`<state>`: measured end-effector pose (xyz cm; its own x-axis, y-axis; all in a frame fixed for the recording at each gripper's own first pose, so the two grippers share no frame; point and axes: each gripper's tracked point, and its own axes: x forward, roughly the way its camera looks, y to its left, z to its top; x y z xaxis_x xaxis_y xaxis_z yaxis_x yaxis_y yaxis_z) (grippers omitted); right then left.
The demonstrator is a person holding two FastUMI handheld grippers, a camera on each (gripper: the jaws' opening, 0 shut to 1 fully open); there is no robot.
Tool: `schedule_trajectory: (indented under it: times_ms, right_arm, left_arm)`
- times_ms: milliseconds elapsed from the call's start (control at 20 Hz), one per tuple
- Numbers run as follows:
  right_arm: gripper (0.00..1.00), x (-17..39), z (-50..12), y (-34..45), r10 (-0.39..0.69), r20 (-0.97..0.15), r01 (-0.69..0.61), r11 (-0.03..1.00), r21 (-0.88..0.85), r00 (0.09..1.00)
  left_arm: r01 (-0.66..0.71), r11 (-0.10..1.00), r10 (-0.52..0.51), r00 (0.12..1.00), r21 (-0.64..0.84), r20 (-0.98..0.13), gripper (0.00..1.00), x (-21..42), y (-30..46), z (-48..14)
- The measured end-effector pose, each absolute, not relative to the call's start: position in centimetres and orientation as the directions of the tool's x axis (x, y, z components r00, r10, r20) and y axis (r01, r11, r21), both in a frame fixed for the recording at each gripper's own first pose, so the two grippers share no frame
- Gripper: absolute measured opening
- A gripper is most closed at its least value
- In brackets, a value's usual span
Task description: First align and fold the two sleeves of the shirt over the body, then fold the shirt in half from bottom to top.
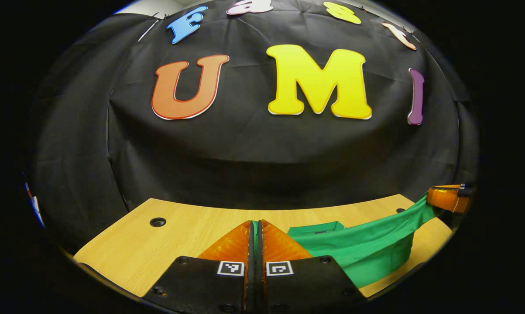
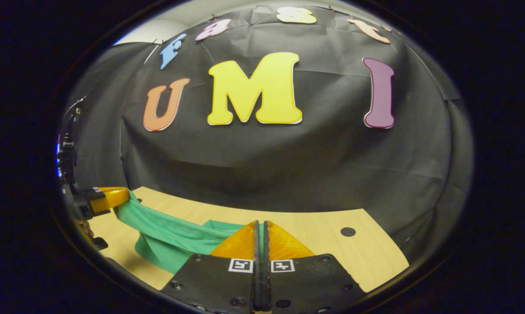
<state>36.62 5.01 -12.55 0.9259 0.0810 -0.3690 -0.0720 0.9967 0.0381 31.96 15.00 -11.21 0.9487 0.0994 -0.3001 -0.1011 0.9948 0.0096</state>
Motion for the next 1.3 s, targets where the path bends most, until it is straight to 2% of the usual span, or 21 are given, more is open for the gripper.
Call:
schedule_trajectory:
  times_ms: [250,450,550,800,850,900,950,1000,1300]
  right_arm:
    - [0.00,44.4,-17.4,5.6,0.070,-0.428,-0.053,0.997,0.050,0.901]
    - [0.00,48.7,-20.0,5.2,-0.006,-0.398,-0.018,0.998,-0.056,0.917]
    - [0.00,49.2,-20.9,5.1,-0.033,-0.383,-0.018,0.991,-0.130,0.923]
    - [0.00,49.7,-22.3,5.3,-0.023,-0.394,-0.024,0.993,-0.115,0.919]
    - [0.01,49.9,-22.5,5.2,-0.025,-0.392,-0.026,0.992,-0.124,0.920]
    - [0.32,49.5,-22.3,5.4,-0.014,-0.395,-0.035,0.993,-0.116,0.919]
    - [0.63,48.9,-22.0,5.4,-0.012,-0.400,-0.037,0.993,-0.115,0.916]
    - [0.94,48.7,-21.9,5.6,-0.005,-0.408,-0.039,0.994,-0.101,0.913]
    - [0.95,44.9,-17.7,5.5,0.008,-0.371,-0.047,0.994,-0.096,0.929]
  left_arm:
    - [-0.107,0.994,0.105,0.935,0.014,-0.339,0.06,38.8,16.2,-15.1]
    - [-0.060,0.994,0.088,0.938,0.093,-0.335,0.05,43.0,15.6,-17.7]
    - [-0.037,0.992,0.077,0.935,0.121,-0.345,0.05,43.9,14.9,-19.3]
    - [-0.049,0.994,0.081,0.934,0.100,-0.348,0.06,44.1,15.0,-21.0]
    - [-0.047,0.996,0.069,0.935,0.072,-0.347,0.12,44.2,15.0,-21.3]
    - [-0.031,0.999,0.044,0.933,0.042,-0.357,0.24,43.8,14.5,-21.0]
    - [-0.024,0.999,0.031,0.930,0.025,-0.367,0.62,43.3,14.6,-21.0]
    - [-0.056,0.998,0.060,0.929,0.021,-0.366,1.00,43.0,15.1,-21.0]
    - [-0.101,0.994,0.104,0.917,0.028,-0.385,1.00,38.4,15.9,-19.1]
